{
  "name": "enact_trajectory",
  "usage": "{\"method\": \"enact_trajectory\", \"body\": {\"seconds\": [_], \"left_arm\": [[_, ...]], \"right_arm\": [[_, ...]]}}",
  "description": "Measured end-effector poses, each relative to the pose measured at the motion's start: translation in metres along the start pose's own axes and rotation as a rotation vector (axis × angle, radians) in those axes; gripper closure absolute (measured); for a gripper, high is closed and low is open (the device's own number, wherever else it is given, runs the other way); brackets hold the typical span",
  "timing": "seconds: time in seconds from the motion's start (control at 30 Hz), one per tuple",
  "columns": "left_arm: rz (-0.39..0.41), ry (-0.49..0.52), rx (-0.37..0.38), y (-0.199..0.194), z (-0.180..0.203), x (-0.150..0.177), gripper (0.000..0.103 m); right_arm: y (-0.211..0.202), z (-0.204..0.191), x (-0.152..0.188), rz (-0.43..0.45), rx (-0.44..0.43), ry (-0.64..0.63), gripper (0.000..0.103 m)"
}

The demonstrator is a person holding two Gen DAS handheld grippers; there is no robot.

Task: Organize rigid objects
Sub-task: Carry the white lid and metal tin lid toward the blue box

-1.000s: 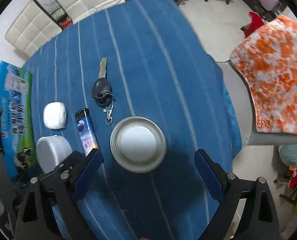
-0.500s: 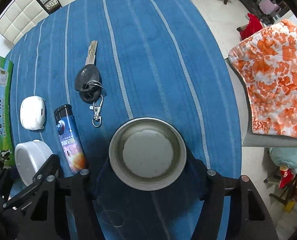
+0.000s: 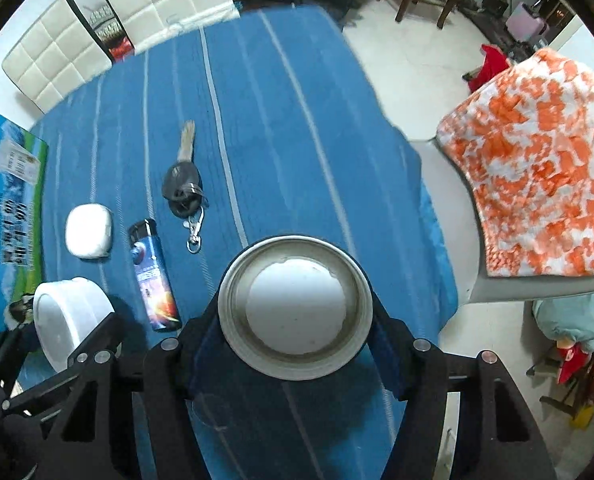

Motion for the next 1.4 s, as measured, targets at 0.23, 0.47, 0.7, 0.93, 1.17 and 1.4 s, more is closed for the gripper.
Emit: {"method": "enact_trajectory", "body": {"seconds": [0.23, 0.47, 0.7, 0.93, 1.17, 1.4], "left_arm": [[0.112, 0.023, 0.047, -0.064, -0.008, -0.016, 0.038], [0.229, -0.002, 0.021, -0.129, -0.07, -0.008, 0.038], [0.309, -0.066, -0.013, -0.182, -0.141, 0.017, 0.038], [0.315, -0.212, -0.014, -0.202, -0.227, 0.062, 0.038], [0.261, -0.319, -0.004, -0.178, -0.309, 0.09, 0.038], [0.132, -0.334, 0.076, -0.112, -0.345, 0.091, 0.038]], "right_arm": [[-0.069, -0.005, 0.003, 0.108, -0.02, -0.048, 0.036], [-0.125, -0.054, 0.036, 0.148, -0.112, -0.095, 0.036], [-0.173, -0.138, 0.079, 0.173, -0.234, -0.177, 0.036], [-0.194, -0.227, 0.116, 0.176, -0.306, -0.268, 0.036], [-0.156, -0.307, 0.135, 0.107, -0.334, -0.315, 0.036], [-0.091, -0.372, 0.15, 0.032, -0.302, -0.37, 0.036]]}}
Point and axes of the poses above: each gripper's, at about its wrist camera, not at the fingertips, and y roughly the way its jaws point, z to its right, x to its underside, the point moved 7 cm from there along y, roughly the way its jaws point, and after that the axes turned 12 degrees about y, right-handed, at the moved point
